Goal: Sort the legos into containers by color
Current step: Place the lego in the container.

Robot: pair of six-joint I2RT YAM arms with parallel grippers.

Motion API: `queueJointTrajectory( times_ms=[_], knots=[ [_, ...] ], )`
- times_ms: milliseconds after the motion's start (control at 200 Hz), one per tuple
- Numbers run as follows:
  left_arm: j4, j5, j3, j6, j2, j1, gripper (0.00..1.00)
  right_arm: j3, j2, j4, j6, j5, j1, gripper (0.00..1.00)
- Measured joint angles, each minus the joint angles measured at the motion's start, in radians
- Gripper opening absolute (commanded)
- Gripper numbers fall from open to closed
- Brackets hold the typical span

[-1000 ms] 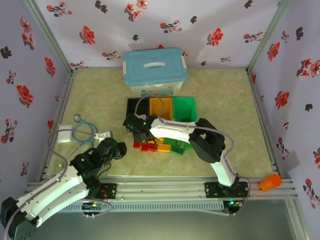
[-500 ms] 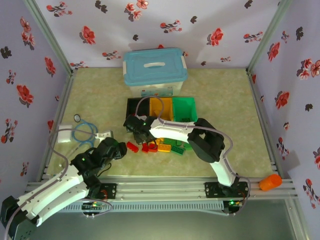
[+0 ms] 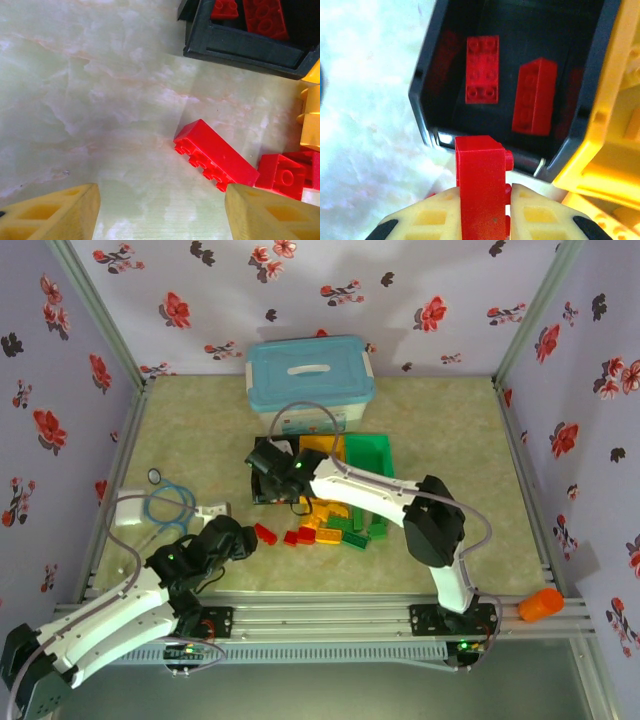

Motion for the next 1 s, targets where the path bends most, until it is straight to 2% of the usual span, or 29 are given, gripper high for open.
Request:
queueJointTrajectory(
  times_ms=[140,375,570,600,635,705,745,800,1000],
  knots=[
    [-0.002,0.000,0.000,-0.007,-0.001,-0.029,0.70,0.114,0.032,-0.016,-0.030,-0.010,-0.056,0.15],
    [-0.002,0.000,0.002,-0.046,0.005,-0.078,0.71,0.297,0.190,-0.058,-0.074,-0.034,-0.118,0.16],
    [-0.002,0.000,0.002,-0.087,0.033,-0.118,0.72,0.352,0.264,-0.101,-0.097,-0.048,-0.141,0.21],
    [-0.002,0.000,0.002,-0.092,0.037,-0.125,0.72,0.356,0.268,-0.103,-0.097,-0.049,-0.143,0.23],
    [-0.001,0.000,0.002,-0.098,0.040,-0.131,0.72,0.362,0.272,-0.106,-0.099,-0.049,-0.144,0.31],
    [0.003,0.000,0.002,-0.112,0.051,-0.144,0.73,0.369,0.275,-0.109,-0.107,-0.050,-0.145,0.62],
    [0.006,0.000,0.002,-0.117,0.061,-0.150,0.73,0.370,0.275,-0.111,-0.111,-0.050,-0.145,0.73],
    [0.014,0.000,0.002,-0.123,0.076,-0.156,0.73,0.370,0.275,-0.112,-0.116,-0.050,-0.144,0.76],
    [0.063,0.008,0.002,-0.137,0.145,-0.159,0.74,0.291,0.216,-0.102,-0.130,-0.040,-0.126,0.76]
  ],
)
